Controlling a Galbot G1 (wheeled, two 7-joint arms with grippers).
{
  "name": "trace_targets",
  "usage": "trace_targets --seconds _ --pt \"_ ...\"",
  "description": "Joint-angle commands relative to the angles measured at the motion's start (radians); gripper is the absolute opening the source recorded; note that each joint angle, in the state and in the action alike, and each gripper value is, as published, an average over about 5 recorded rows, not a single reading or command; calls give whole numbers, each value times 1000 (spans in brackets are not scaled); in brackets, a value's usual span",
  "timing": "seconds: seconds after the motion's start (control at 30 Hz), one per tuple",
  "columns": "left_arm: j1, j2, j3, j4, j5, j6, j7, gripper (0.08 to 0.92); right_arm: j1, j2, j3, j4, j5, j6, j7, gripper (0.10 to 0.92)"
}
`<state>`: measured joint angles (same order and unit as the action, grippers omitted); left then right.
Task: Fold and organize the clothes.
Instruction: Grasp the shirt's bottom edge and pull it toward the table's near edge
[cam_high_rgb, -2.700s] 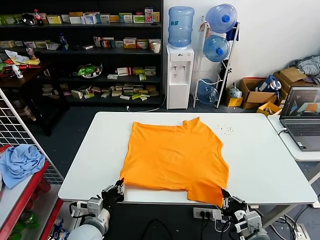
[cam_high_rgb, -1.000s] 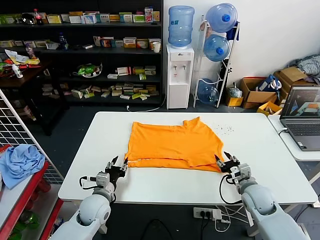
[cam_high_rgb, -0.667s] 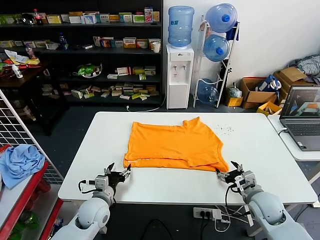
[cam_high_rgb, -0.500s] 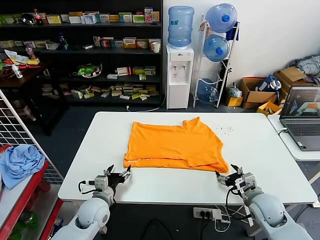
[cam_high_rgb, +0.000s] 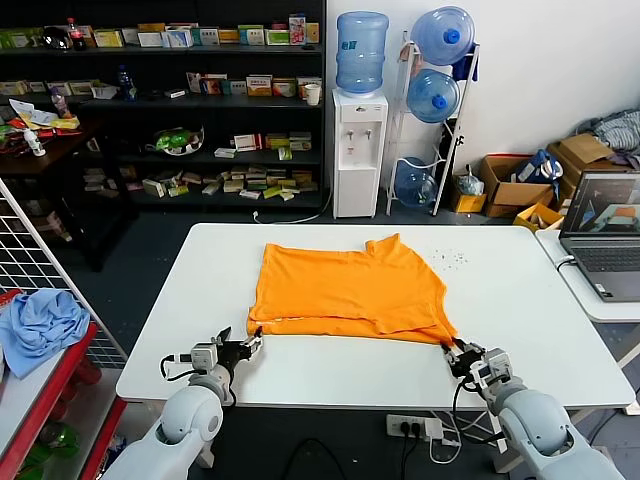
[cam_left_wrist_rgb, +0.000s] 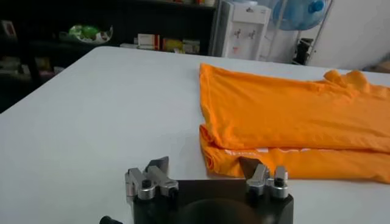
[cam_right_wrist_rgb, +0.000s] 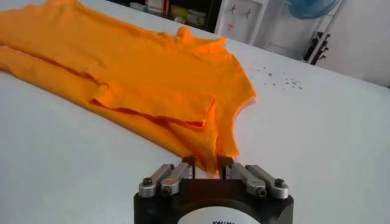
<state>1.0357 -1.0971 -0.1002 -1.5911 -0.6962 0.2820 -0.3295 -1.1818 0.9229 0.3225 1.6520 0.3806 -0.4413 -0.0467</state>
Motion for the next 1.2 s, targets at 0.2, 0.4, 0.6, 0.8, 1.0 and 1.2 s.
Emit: trace_targets --seconds 0.2,0.4,0.6,0.8,1.0,1.2 --pt "-22 0 5 41 -5 -20 16 586 -1 -17 8 14 16 -6 18 124" --pt "24 27 7 -33 -8 -6 12 413 -9 -35 20 38 38 -15 33 124" --pt "94 69 5 -139 -29 15 5 239 -49 -60 37 77 72 -21 57 124" --pt "205 118 -14 -249 -38 24 -1 99 -120 -83 53 150 101 -30 96 124" --pt "308 147 -33 -315 -18 11 7 89 -197 -93 63 212 96 -39 116 124" --pt "252 89 -35 -277 -18 -16 21 122 -185 -89 54 182 90 -28 119 124"
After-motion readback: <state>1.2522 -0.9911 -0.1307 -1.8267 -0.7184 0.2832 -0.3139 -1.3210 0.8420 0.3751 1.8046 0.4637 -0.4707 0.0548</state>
